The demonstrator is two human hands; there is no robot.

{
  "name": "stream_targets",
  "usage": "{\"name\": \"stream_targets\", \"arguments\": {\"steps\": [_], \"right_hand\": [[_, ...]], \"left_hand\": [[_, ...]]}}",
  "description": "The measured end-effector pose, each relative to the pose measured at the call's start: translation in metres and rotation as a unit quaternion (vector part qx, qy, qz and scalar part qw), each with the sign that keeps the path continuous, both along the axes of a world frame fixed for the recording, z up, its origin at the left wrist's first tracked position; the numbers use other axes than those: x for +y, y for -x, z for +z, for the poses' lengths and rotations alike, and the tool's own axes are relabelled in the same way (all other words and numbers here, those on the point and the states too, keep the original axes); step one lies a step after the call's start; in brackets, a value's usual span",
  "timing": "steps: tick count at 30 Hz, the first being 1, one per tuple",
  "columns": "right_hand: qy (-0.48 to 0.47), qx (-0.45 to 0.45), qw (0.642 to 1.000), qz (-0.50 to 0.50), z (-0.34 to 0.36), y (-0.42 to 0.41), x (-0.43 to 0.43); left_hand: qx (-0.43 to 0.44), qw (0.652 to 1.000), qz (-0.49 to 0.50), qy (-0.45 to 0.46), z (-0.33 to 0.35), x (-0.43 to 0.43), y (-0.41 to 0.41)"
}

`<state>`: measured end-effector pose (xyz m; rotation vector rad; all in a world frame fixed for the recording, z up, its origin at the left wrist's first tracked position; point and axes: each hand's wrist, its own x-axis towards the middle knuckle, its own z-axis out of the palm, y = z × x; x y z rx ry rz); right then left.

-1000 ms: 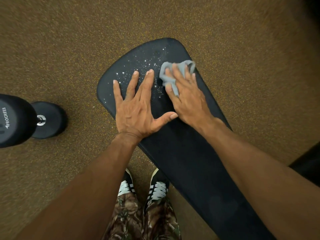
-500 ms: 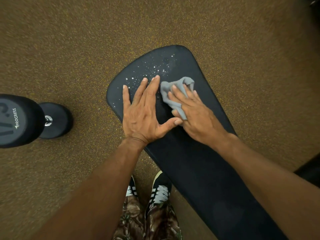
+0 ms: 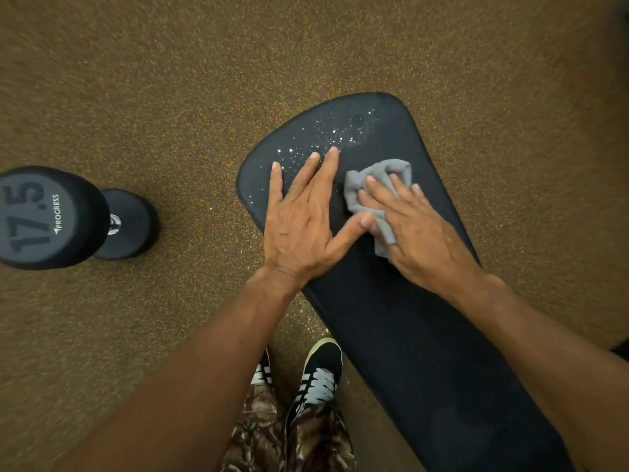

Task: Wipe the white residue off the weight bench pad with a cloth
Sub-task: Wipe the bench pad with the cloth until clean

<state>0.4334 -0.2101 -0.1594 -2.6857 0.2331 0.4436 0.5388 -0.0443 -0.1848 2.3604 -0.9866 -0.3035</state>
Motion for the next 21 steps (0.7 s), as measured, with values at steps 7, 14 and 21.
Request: {"name": "stream_targets", "arguments": {"steps": [7,14,21], "right_hand": [[-0.034,-0.037,0.993,-0.108,-0.003,-0.038,0.034],[0.032,0.000,0.999,0.007,0.001,-0.011,0.014],[-0.032,-0.039,0.994,-0.096,-0.002,-0.042,0.050]], "left_hand": [[-0.080,0.988,-0.042,-0.128,0.007,0.025,-0.023],[-0.093,0.980,-0.101,-0.141,-0.003,0.046,-0.029],[-0.095,0.982,-0.110,-0.119,-0.007,0.050,-0.029]]}}
